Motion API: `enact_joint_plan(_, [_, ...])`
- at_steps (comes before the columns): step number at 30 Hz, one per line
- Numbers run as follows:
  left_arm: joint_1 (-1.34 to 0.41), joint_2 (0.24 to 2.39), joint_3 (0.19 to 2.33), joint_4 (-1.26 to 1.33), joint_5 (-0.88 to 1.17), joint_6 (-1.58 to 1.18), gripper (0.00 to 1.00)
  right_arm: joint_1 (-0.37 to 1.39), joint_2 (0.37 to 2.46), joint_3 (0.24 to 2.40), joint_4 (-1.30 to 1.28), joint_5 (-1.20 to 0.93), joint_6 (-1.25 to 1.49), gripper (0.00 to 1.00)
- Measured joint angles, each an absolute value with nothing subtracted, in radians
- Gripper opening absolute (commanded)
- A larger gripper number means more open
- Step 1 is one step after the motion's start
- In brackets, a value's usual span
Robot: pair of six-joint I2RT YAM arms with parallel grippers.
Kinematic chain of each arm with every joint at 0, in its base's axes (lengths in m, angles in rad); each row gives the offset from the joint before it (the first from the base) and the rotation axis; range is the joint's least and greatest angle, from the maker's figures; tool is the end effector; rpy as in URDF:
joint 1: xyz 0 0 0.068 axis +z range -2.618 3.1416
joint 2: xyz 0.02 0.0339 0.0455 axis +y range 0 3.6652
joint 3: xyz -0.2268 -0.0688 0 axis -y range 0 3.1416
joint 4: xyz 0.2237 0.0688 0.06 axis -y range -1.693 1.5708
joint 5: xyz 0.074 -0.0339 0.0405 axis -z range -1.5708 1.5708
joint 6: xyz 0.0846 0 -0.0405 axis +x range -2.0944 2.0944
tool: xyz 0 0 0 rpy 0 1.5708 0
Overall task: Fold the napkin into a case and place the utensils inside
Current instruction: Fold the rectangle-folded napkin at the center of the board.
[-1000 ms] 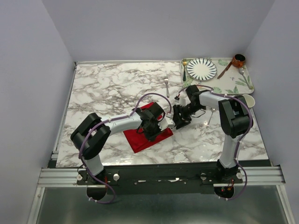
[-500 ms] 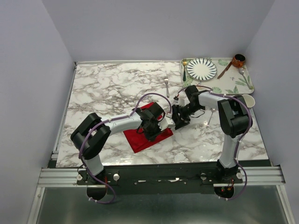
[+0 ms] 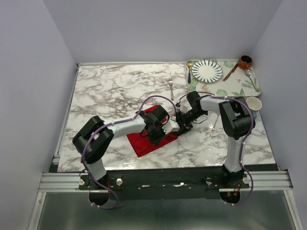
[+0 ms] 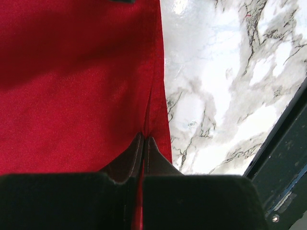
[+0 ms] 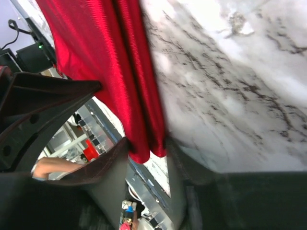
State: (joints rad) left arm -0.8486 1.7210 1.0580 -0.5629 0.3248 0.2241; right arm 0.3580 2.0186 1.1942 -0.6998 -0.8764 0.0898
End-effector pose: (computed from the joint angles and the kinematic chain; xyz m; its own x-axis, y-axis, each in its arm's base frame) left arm 0.1908 -0.2574 0.1023 -0.4327 0.8097 -0.3964 0.9011 0.3749 -0.2177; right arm 0.2770 0.1731 0.0665 -0.9549 -0.2960 0.0224 -0.1728 0.6158 0.7687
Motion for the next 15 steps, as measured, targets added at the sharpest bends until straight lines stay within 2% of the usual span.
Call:
enact_joint_plan(7, [-0.849, 1.721, 1.058, -0.563, 0.325, 0.224, 0.06, 0.359, 2.04, 1.188, -0.698, -0.878, 0.096, 0.21])
enact_joint_plan(10, [-0.849, 1.721, 1.058, -0.562, 0.325, 0.224, 0.12, 0.359, 2.045, 1.188, -0.697, -0.877, 0.097, 0.1])
enact_joint_plan(12, [-0.849, 1.721, 1.058, -0.559, 0.325, 0.222, 0.22, 0.359, 2.048, 1.188, -0.697, -0.877, 0.096, 0.01])
enact_joint_plan(13, [-0.849, 1.721, 1.058, -0.558, 0.325, 0.22, 0.28, 0.359, 2.05, 1.188, -0.696, -0.877, 0.097, 0.01])
enact_joint_plan(14, [-0.848, 1.721, 1.058, -0.554, 0.326, 0.217, 0.39, 0.359, 2.051, 1.188, -0.696, -0.877, 0.098, 0.01])
enact_joint_plan(15, [-0.845, 1.721, 1.058, -0.549, 0.327, 0.212, 0.43, 0.359, 2.051, 1.188, -0.696, -0.877, 0.097, 0.01])
